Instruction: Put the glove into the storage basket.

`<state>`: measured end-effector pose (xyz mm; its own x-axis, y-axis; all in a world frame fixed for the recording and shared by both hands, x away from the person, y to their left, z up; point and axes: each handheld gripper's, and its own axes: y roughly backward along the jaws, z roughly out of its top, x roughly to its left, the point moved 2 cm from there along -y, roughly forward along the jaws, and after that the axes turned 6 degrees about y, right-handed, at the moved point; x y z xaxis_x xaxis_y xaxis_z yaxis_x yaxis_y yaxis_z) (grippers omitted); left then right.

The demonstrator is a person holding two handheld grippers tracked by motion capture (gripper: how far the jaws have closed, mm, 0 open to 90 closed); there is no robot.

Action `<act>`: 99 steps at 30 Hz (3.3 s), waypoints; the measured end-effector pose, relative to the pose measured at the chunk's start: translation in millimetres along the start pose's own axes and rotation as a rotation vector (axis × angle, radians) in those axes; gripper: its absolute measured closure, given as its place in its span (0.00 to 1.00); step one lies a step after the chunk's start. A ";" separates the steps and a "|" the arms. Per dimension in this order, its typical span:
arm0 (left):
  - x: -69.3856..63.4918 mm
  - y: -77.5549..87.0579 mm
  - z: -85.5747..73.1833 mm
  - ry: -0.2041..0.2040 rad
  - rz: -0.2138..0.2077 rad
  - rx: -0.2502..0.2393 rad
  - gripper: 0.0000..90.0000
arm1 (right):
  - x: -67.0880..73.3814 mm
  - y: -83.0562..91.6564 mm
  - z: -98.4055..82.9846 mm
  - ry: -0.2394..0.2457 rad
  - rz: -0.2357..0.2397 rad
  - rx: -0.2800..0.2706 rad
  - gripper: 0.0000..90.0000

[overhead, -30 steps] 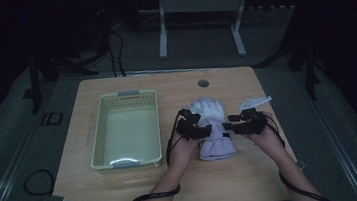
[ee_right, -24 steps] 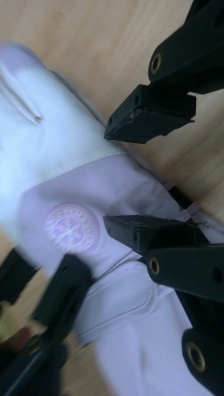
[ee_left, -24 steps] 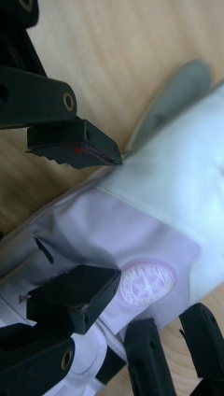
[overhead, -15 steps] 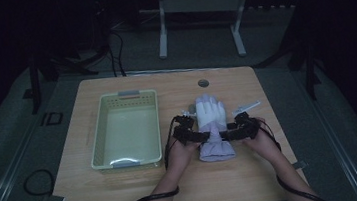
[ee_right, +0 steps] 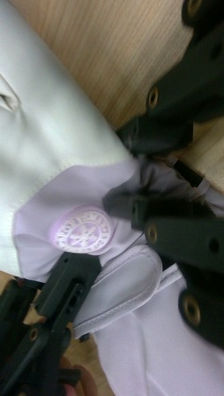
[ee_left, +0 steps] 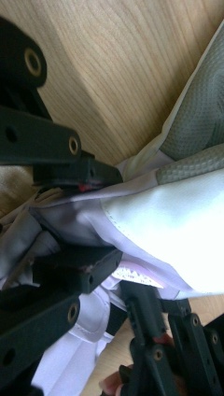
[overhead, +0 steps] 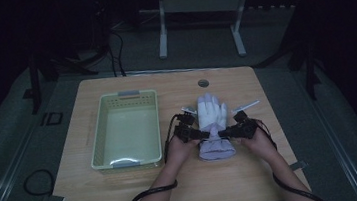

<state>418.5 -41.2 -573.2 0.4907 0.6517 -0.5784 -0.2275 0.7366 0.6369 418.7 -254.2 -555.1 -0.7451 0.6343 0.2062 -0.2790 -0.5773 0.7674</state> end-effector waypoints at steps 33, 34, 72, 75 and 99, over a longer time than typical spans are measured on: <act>-47.4 85.5 26.3 -0.157 0.039 -0.021 0.81 | 52.6 58.6 44.3 0.108 -0.071 -0.138 0.91; -47.4 85.5 26.3 -0.157 0.039 -0.021 0.81 | 52.6 58.6 44.3 0.108 -0.071 -0.138 0.91; 35.6 234.9 14.2 -0.153 0.144 -0.046 0.81 | 152.2 -12.7 160.0 0.182 -0.008 -0.165 0.90; 44.5 244.7 11.6 -0.148 0.155 -0.051 0.81 | 161.3 -23.9 169.4 0.186 -0.001 -0.163 0.91; 121.4 245.6 -23.0 -0.076 0.183 0.003 0.81 | 184.7 -113.0 180.1 0.164 0.006 -0.061 0.91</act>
<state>402.9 222.9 -498.7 0.5035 0.7591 -0.4126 -0.3162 0.6064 0.7296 421.7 20.8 -494.4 -0.8340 0.5417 0.1051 -0.3072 -0.6139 0.7272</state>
